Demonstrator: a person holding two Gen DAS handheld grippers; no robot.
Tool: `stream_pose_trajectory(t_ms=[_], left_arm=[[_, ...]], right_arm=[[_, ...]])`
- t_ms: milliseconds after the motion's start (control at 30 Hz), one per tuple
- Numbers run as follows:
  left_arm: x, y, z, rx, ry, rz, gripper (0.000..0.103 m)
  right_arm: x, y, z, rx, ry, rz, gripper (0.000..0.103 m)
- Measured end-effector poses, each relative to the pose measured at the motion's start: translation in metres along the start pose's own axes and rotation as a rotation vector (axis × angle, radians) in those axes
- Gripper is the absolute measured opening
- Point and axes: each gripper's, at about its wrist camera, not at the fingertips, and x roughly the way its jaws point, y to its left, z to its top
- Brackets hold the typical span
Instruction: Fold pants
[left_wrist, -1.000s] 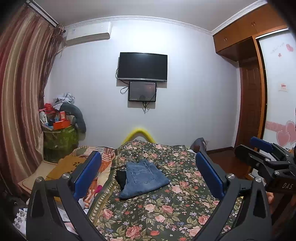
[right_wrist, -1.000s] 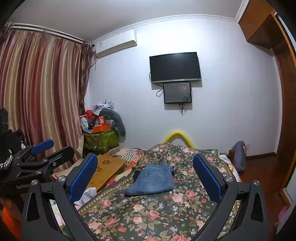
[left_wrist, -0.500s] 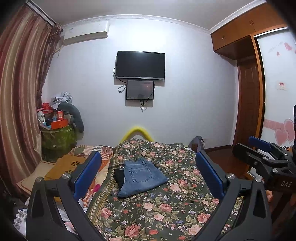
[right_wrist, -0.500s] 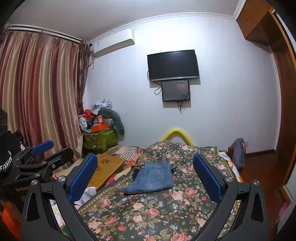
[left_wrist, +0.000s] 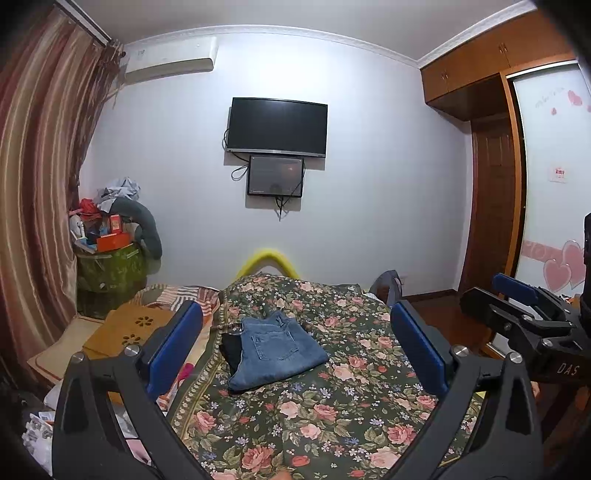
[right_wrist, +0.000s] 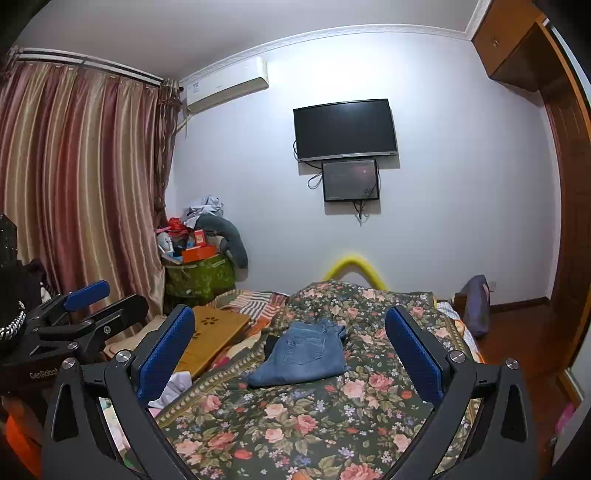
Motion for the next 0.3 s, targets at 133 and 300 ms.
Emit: stream_pose_trajectory(t_ms=[133,300], left_arm=[[0.0018,0.0007,-0.0019,-0.002,0.005,-0.002,0.103],[0.0029,0.0034,-0.0032,-0.007,0.010,-0.005,0.103]], right_arm=[[0.0000,-0.0002,-0.0001,0.001,0.000,0.000,0.103],[0.0008,-0.0005,-0.0011,-0.002,0.004,0.001,0.103]])
